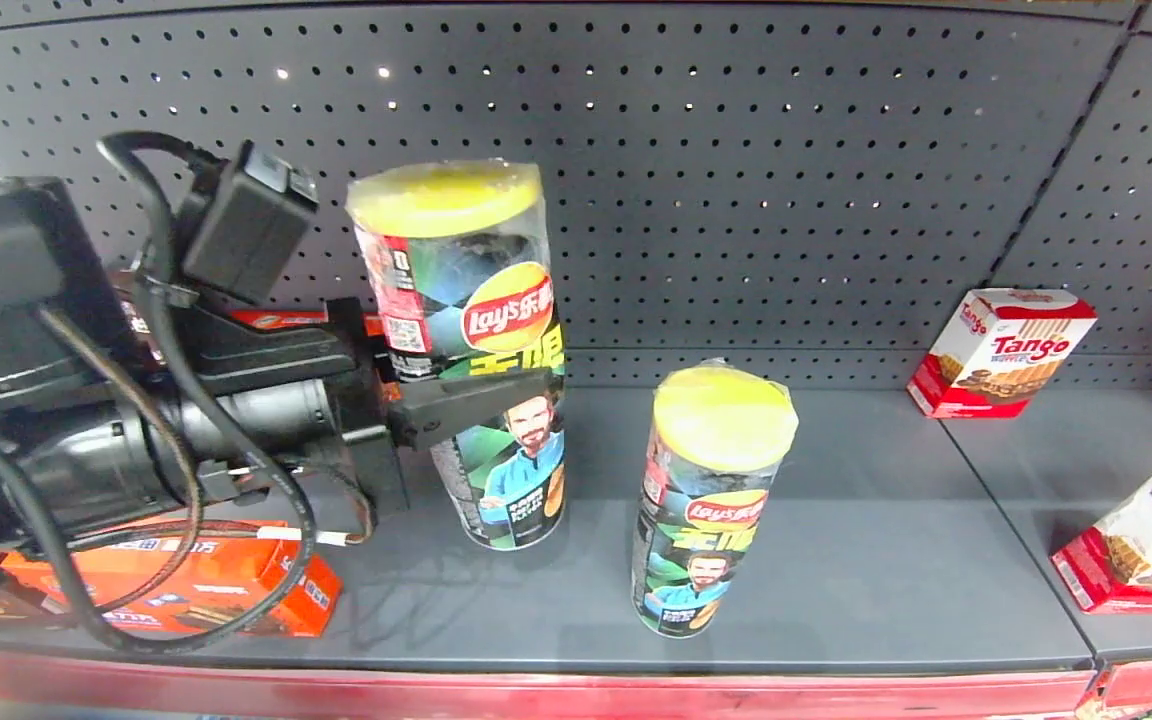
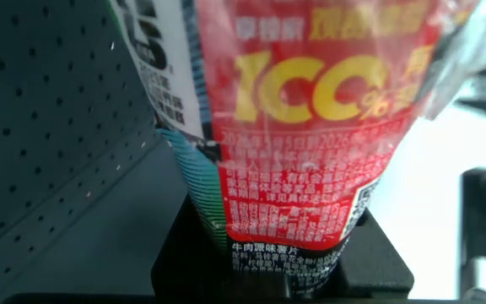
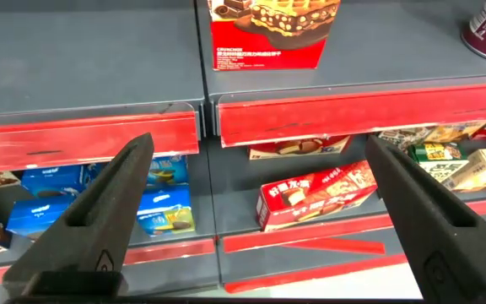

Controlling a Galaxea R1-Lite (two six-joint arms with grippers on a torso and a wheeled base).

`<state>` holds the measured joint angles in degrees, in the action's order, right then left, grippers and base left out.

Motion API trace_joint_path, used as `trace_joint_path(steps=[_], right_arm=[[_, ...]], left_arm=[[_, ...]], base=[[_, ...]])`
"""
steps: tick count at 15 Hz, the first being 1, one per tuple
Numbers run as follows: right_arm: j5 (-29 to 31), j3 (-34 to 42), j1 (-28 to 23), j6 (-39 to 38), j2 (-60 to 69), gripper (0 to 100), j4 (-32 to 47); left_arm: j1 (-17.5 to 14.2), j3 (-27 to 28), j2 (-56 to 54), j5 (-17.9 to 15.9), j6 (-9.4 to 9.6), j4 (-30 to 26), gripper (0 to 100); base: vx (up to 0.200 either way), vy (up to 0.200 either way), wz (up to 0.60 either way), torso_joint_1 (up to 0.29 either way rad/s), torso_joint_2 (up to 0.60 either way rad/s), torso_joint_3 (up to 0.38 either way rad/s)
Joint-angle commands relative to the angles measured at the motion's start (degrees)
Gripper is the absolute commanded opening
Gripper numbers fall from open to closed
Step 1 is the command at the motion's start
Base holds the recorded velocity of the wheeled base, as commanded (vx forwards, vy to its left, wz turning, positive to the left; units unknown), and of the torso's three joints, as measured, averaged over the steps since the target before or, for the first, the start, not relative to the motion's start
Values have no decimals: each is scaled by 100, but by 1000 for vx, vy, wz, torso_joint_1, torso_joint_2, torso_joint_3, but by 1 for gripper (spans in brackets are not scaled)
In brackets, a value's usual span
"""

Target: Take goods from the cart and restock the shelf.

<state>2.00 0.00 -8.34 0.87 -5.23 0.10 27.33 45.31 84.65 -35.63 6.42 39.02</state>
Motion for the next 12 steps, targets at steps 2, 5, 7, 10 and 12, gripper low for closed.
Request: trace_joint_path(steps=[2, 5, 7, 10, 12], right_arm=[[2, 0, -1, 1, -40, 100, -1], [2, 0, -1, 1, -40, 100, -1], [2, 0, -1, 1, -40, 100, -1], [2, 0, -1, 1, -40, 100, -1], [2, 0, -1, 1, -40, 100, -1]], left_arm=[[53, 92, 790, -49, 280, 27, 0], [88, 584, 1440, -295, 280, 27, 0], [62, 1243, 2047, -365, 140, 44, 0], [27, 1946, 2627, -374, 87, 44, 0], [-44, 2535, 3084, -383, 43, 53, 0]], base=[[0, 0, 0, 0, 0, 0], [0, 0, 0, 0, 0, 0], [0, 0, 0, 0, 0, 0], [0, 0, 0, 0, 0, 0], [0, 0, 0, 0, 0, 0]])
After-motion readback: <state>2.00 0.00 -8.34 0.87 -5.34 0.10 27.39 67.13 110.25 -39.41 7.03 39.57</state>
